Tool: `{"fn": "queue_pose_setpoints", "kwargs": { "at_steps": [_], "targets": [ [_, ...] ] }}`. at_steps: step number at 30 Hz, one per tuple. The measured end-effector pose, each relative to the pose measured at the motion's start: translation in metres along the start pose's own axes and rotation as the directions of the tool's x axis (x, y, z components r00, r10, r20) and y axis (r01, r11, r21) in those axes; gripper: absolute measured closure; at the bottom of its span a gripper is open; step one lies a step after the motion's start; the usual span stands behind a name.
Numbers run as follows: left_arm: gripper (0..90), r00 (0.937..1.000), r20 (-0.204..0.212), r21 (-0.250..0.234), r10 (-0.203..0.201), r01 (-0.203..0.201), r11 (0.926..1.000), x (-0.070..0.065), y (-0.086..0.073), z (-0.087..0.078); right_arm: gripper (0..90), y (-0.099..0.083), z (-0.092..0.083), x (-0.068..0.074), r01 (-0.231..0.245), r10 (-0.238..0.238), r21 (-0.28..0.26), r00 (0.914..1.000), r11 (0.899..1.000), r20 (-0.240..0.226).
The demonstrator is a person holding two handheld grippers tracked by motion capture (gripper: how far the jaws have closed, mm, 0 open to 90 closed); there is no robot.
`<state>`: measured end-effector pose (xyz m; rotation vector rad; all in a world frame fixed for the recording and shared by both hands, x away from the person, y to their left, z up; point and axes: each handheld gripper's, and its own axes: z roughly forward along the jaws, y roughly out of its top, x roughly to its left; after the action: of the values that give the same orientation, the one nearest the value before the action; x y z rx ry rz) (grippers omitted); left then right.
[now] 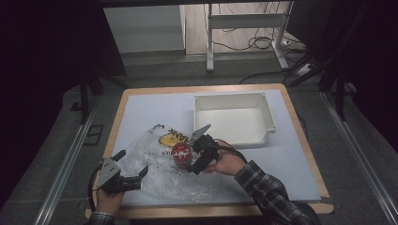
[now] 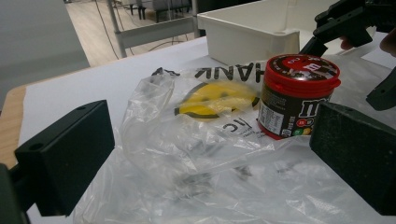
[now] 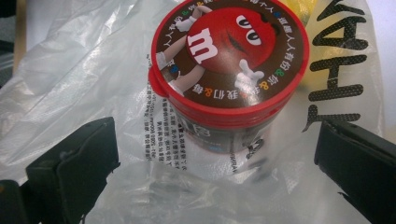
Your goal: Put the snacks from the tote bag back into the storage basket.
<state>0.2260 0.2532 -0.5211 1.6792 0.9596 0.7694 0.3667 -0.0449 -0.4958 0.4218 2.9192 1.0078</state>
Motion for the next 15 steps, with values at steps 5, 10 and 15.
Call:
{"fn": "queue_pose_setpoints", "kwargs": {
  "at_steps": [5, 10, 15],
  "targets": [
    [0.0, 1.0000, 0.000, -0.001, 0.000, 0.000, 1.0000, 0.000, 0.000, 0.000, 1.1, 0.004, 0.005, -0.002, 0.001, -0.001, 0.023, 1.0000, 1.000, 0.003],
    [0.0, 1.0000, 0.001, -0.001, 0.001, -0.001, 1.0000, 0.000, 0.000, 0.000, 3.4, 0.010, 0.010, -0.002, 0.035, -0.036, 0.046, 0.9992, 0.998, 0.019],
    [0.0, 1.0000, 0.002, 0.000, 0.002, -0.002, 1.0000, 0.000, 0.000, 0.000, 6.3, 0.015, 0.016, 0.002, 0.048, -0.051, 0.086, 0.9982, 0.995, 0.032]
  ]
}}
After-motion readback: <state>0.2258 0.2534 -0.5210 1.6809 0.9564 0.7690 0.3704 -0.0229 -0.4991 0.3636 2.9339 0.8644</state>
